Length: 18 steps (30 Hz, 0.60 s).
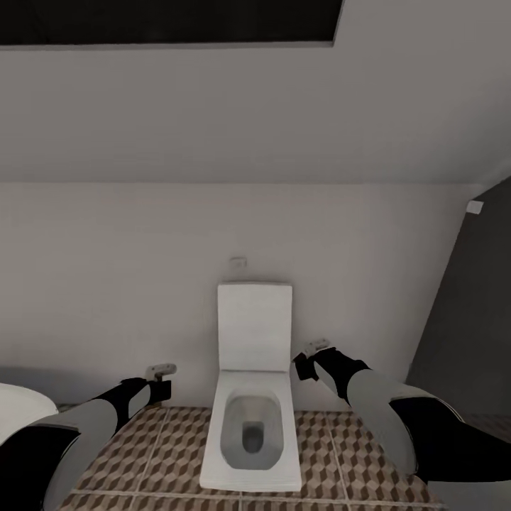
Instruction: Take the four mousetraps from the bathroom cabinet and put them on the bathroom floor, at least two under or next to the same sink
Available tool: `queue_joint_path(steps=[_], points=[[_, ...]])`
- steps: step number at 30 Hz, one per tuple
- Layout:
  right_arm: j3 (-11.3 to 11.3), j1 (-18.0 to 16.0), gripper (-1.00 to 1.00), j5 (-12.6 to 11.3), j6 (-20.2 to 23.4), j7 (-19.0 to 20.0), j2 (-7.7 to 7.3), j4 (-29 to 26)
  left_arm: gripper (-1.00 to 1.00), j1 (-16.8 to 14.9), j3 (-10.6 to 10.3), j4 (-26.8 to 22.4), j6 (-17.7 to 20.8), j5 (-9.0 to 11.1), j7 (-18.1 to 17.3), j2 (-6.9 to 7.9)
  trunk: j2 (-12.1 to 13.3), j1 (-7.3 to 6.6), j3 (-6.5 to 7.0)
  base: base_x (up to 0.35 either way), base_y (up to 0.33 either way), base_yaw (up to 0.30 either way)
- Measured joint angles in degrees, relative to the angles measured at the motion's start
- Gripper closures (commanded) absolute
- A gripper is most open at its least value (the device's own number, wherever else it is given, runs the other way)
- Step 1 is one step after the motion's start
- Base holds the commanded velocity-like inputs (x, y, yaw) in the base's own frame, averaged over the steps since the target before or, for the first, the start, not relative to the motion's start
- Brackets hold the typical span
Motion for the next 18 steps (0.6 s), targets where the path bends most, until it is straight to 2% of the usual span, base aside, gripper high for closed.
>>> queue_joint_path(steps=[6,13,14,18], points=[[0.0,0.0,1.00,0.0,-0.1,-0.1,-0.57,0.0,1.00,0.0,-0.1,0.0,0.0,0.2,-0.1,-0.08,0.0,0.02,0.00,0.040,-0.028,0.000],[0.0,0.1,1.00,-0.1,-0.2,-0.1,-2.83,0.5,1.00,0.0,-0.1,0.0,-0.1,0.2,-0.1,-0.09,0.0,0.02,0.00,0.003,-0.002,0.000],[0.0,0.4,1.00,-0.5,-0.4,-0.2,-3.53,0.8,1.00,0.0,-0.1,0.0,-0.1,0.2,-0.1,-0.09,0.0,0.02,0.00,0.000,0.000,0.000],[0.0,2.1,1.00,-2.4,-2.1,-1.0,-4.18,1.1,1.00,0.0,-0.1,0.0,-0.2,0.2,-0.3,-0.20,0.0,0.02,0.00,0.000,0.000,0.000]])
